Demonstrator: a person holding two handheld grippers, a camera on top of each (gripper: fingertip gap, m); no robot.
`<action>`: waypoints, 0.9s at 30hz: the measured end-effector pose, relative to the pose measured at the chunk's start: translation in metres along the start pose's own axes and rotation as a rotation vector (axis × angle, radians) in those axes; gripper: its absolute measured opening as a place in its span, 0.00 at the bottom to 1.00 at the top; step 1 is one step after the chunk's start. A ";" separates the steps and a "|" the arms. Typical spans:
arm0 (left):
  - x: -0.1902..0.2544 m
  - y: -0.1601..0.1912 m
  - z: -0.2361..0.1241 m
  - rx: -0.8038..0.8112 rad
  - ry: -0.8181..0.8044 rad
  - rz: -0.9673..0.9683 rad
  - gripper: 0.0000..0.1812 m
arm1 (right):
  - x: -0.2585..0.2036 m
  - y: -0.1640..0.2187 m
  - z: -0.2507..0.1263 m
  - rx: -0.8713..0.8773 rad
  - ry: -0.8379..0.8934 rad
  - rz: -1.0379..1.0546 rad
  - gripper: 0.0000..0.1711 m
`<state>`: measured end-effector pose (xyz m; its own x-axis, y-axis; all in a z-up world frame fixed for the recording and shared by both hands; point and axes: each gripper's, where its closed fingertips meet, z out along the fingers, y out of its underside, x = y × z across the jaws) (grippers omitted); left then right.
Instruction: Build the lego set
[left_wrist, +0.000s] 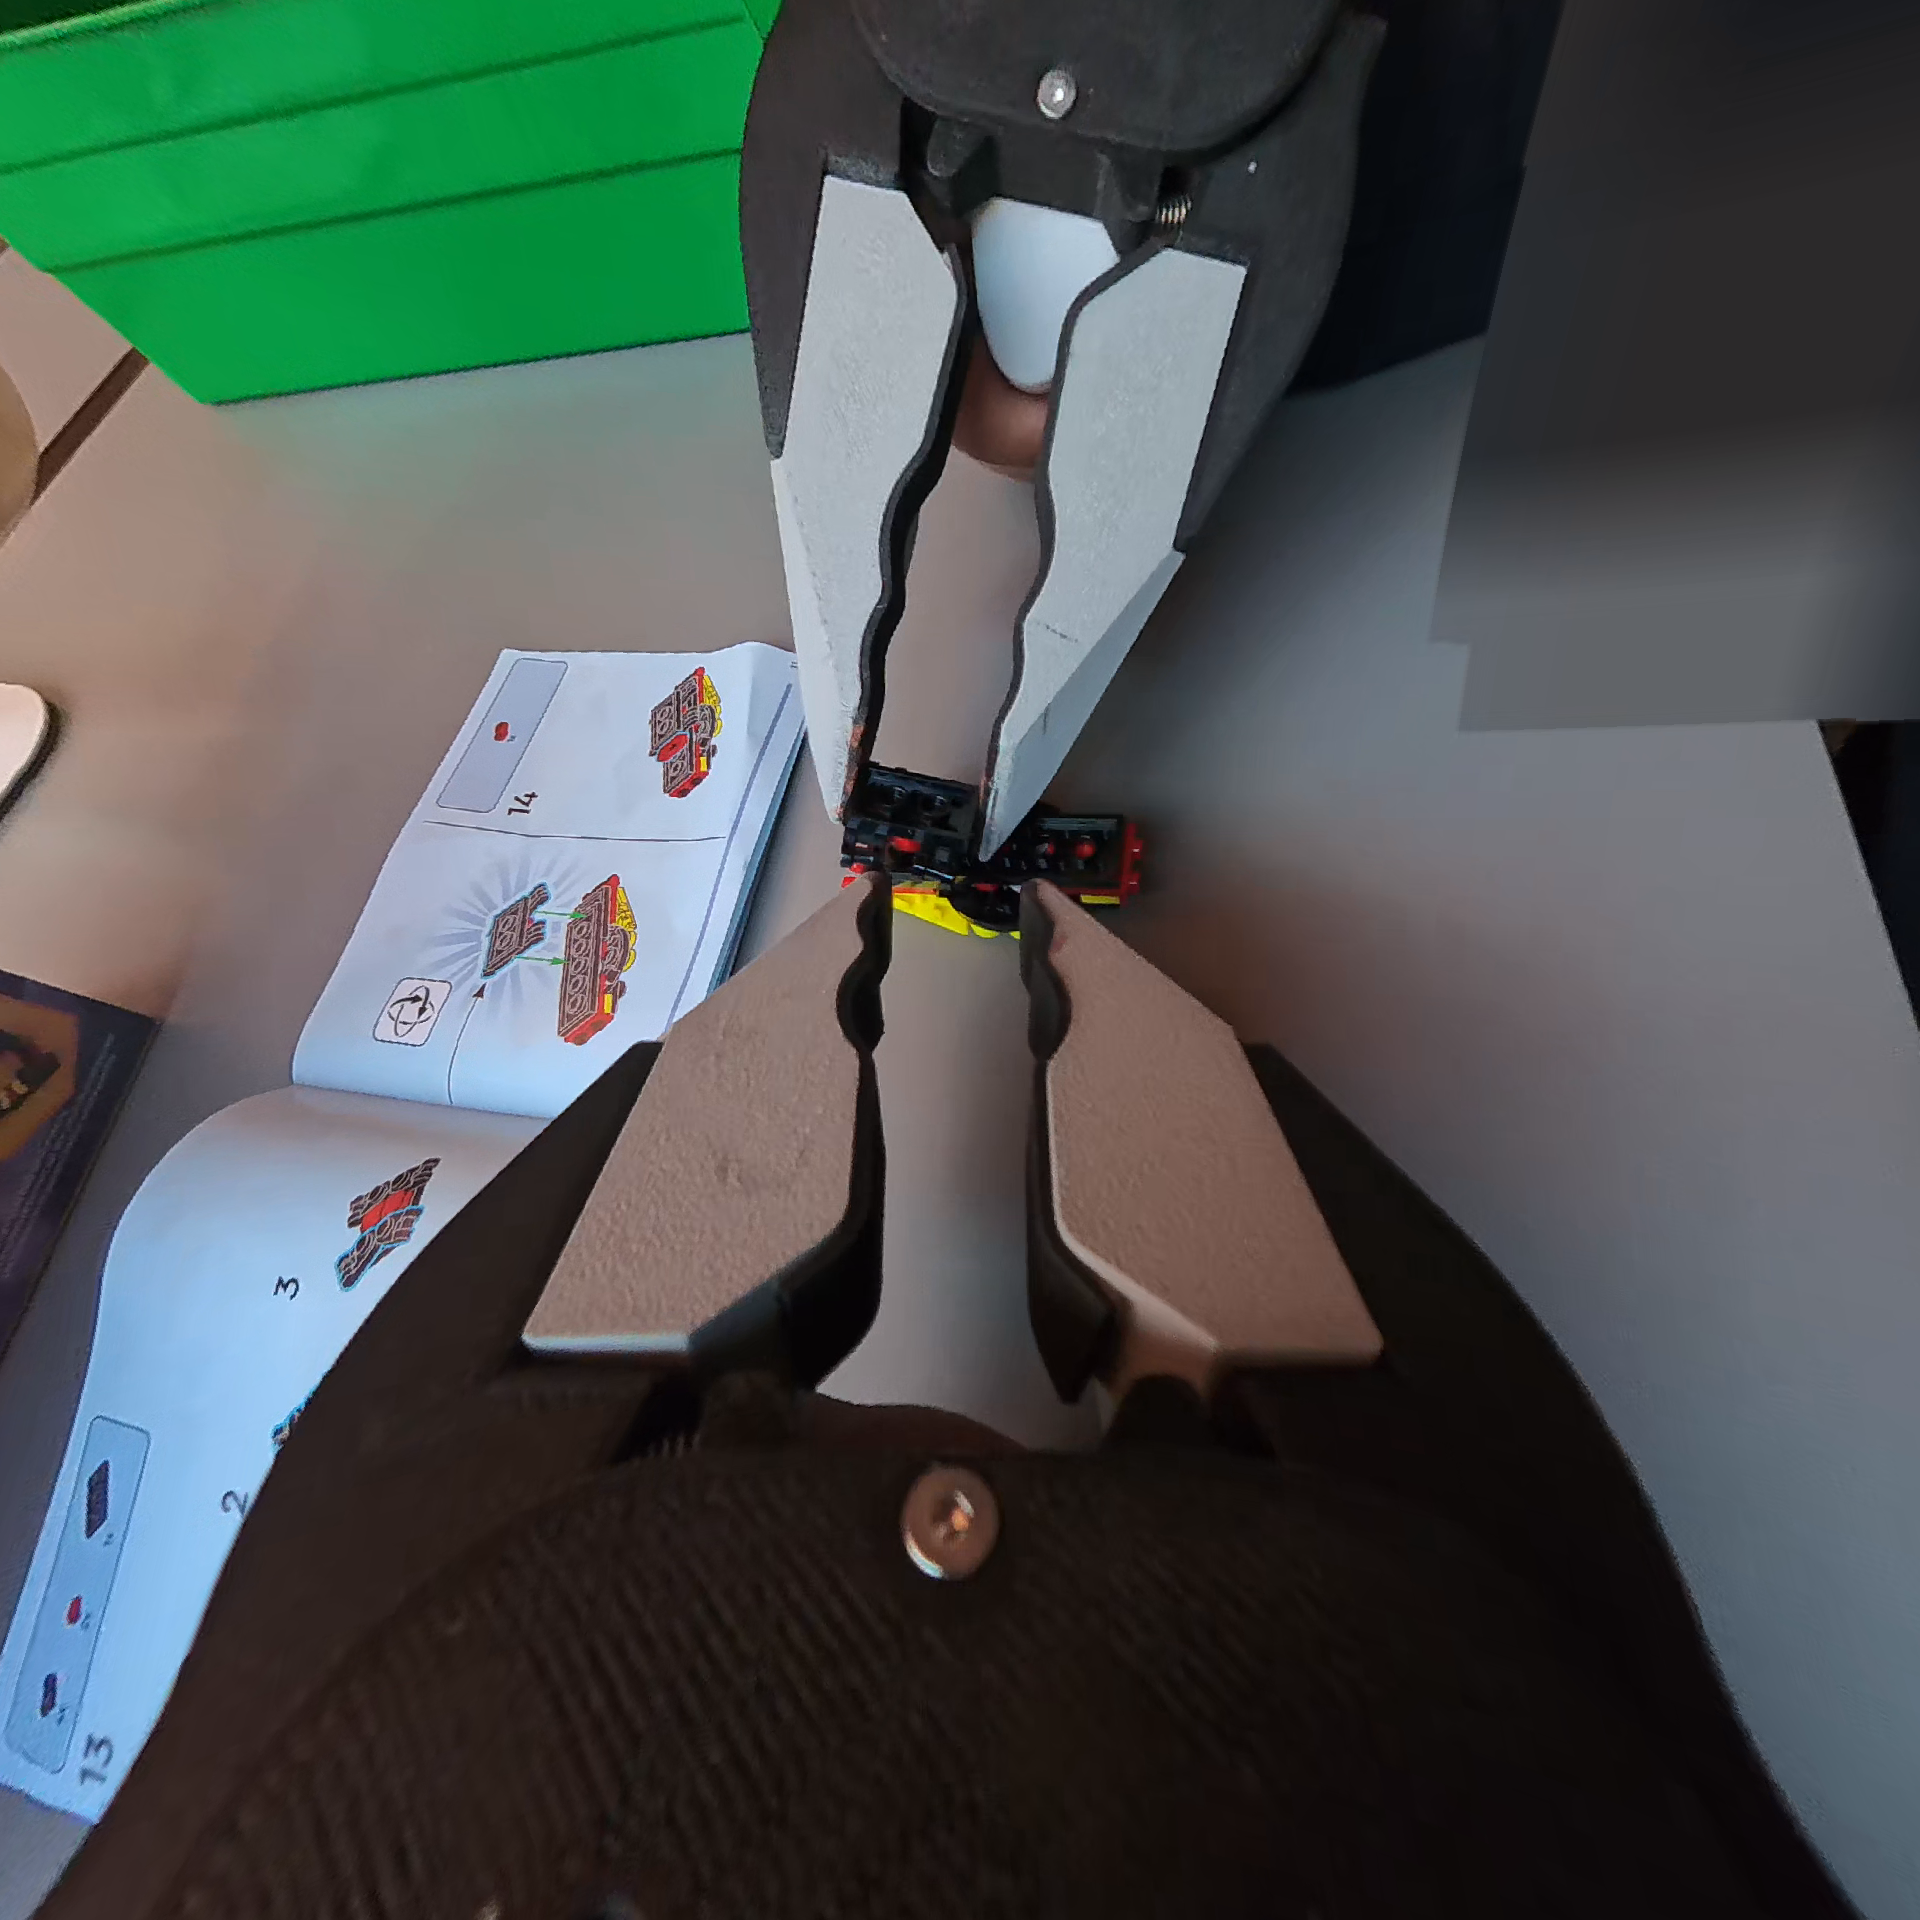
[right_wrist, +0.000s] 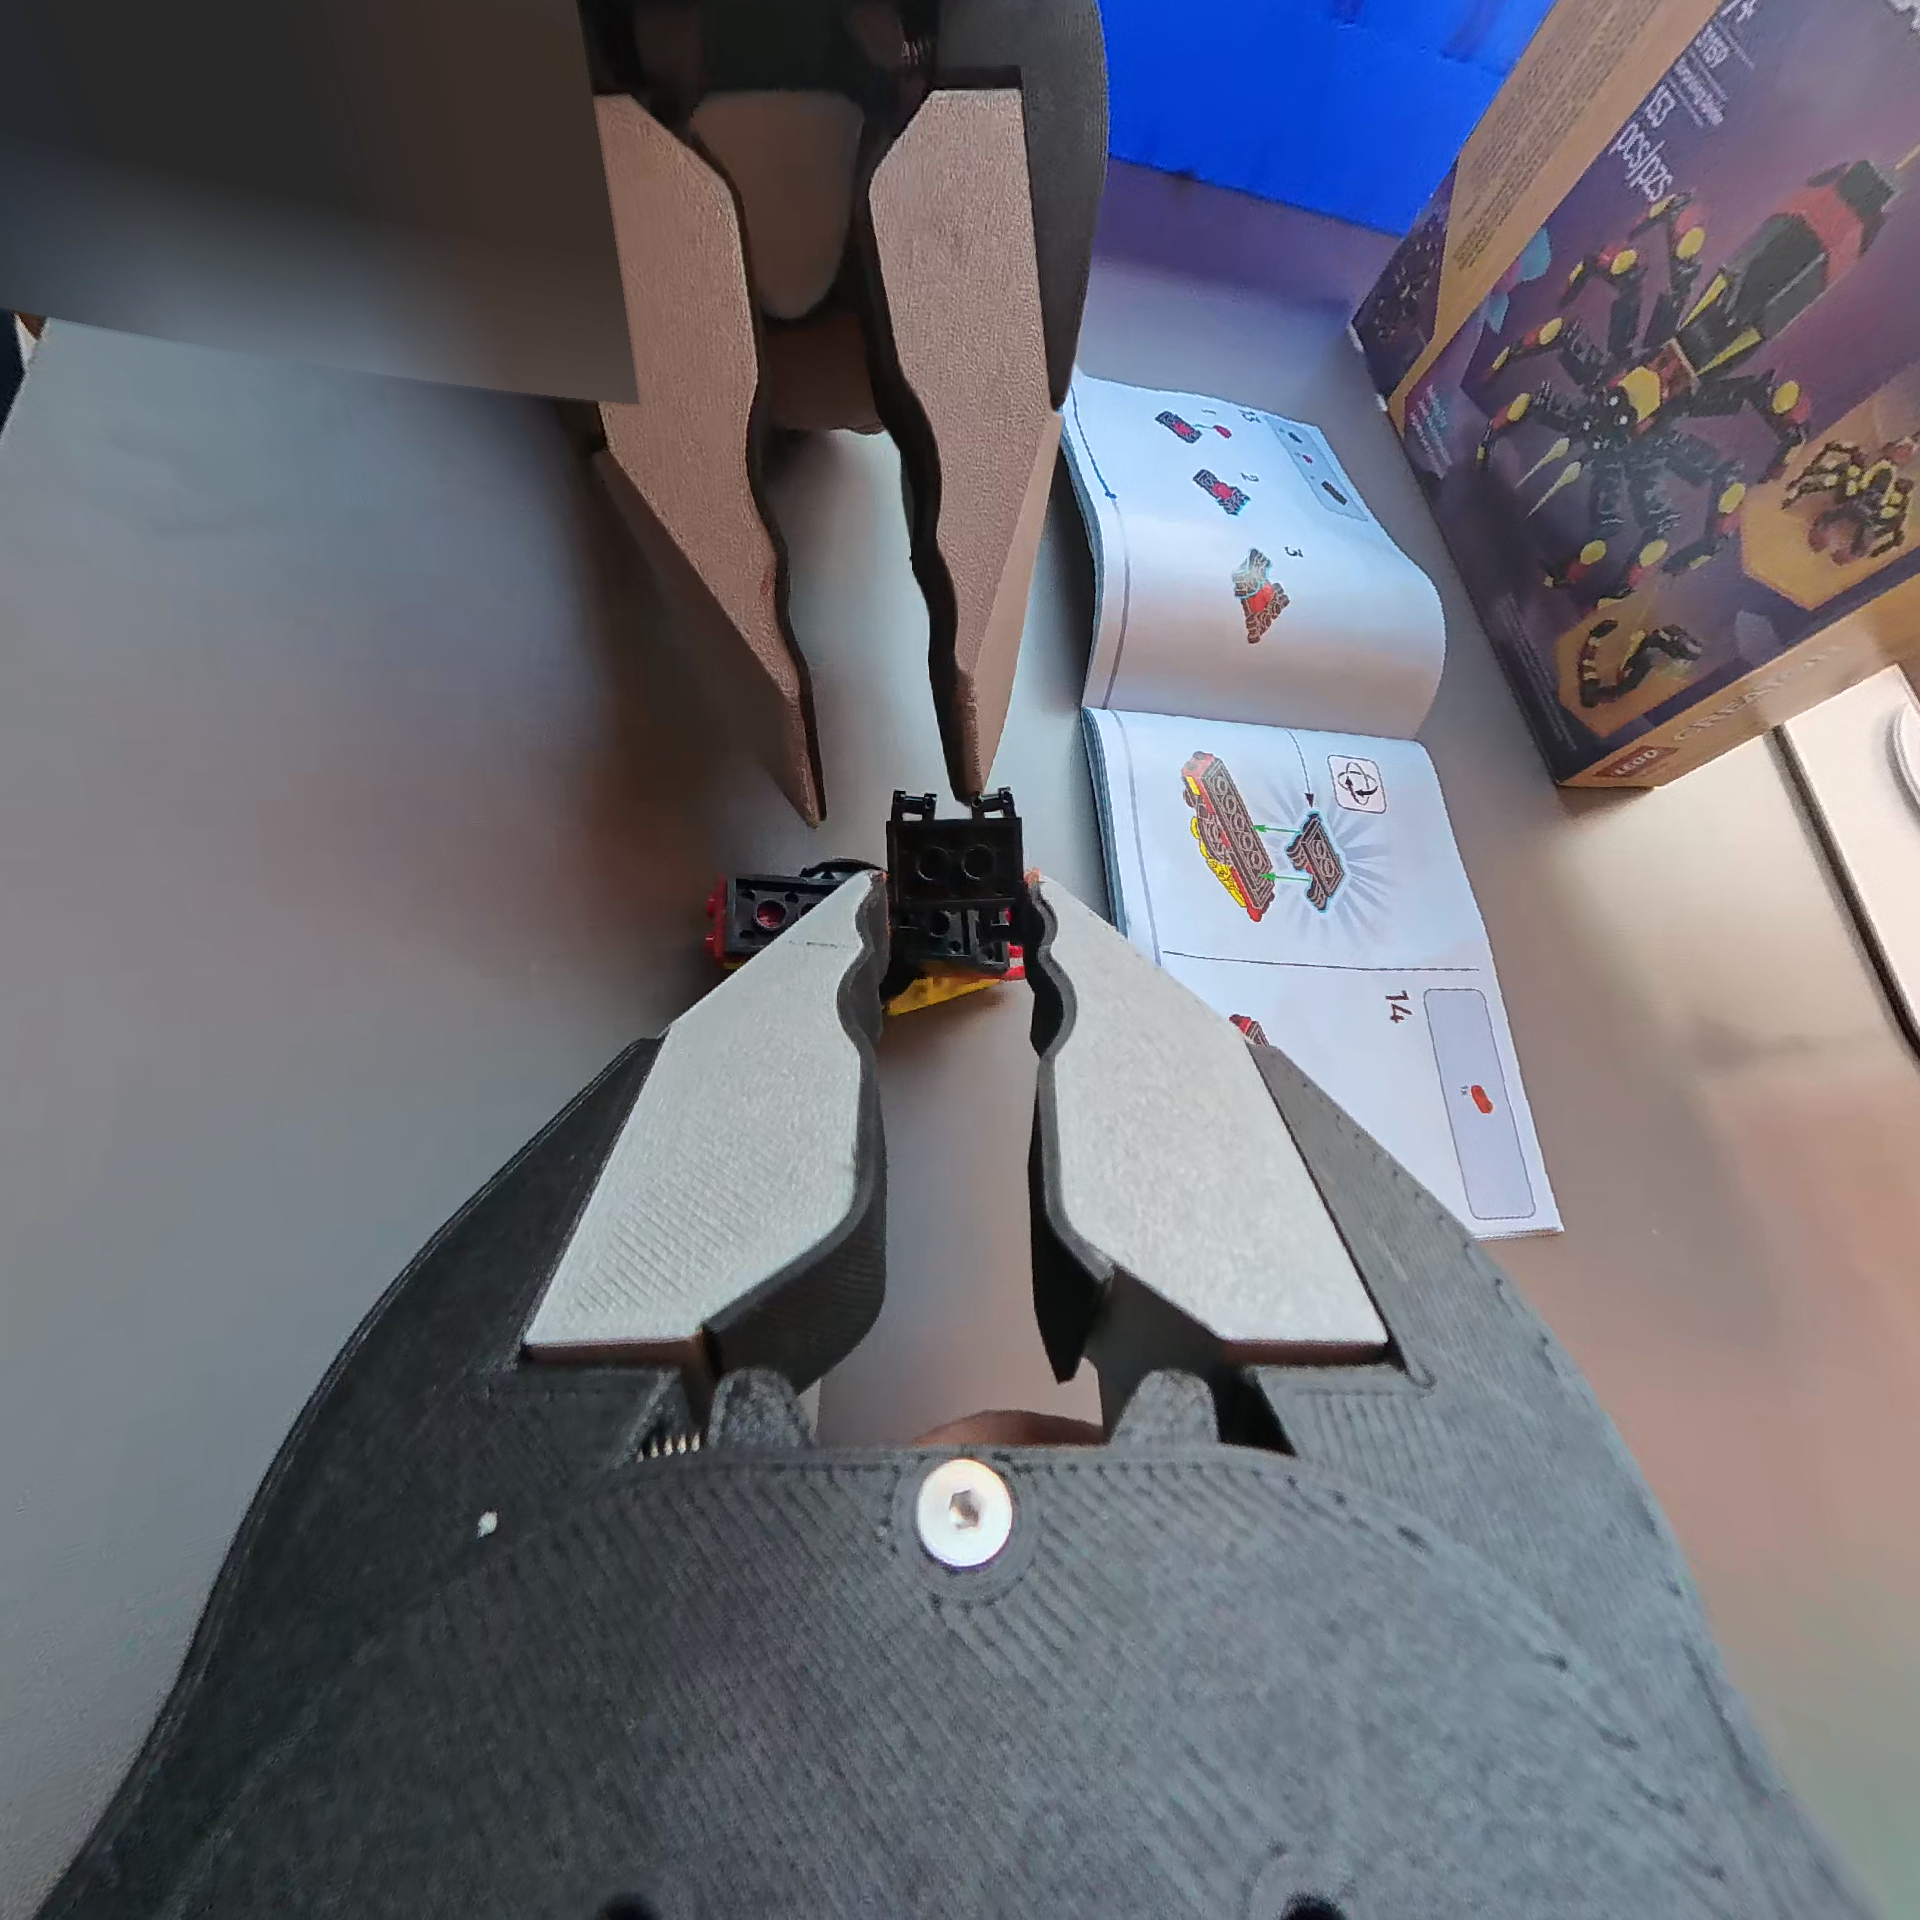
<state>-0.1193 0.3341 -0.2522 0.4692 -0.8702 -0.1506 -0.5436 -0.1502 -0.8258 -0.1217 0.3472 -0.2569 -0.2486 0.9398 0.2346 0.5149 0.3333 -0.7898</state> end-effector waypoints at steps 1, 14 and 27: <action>0.000 0.000 0.000 0.004 0.006 -0.005 0.12 | 0.000 0.000 0.000 -0.001 0.000 0.001 0.13; 0.006 -0.006 -0.003 0.044 0.039 -0.001 0.14 | 0.000 -0.005 -0.003 0.036 -0.014 0.023 0.13; 0.003 -0.020 -0.010 0.147 0.055 -0.089 0.08 | -0.001 -0.013 -0.006 0.068 -0.033 0.075 0.13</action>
<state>-0.1138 0.3300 -0.2304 0.4699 -0.8815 -0.0462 -0.3916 -0.1613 -0.9059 -0.1229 0.3428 -0.2432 -0.2388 0.9585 0.1558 0.4768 0.2555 -0.8411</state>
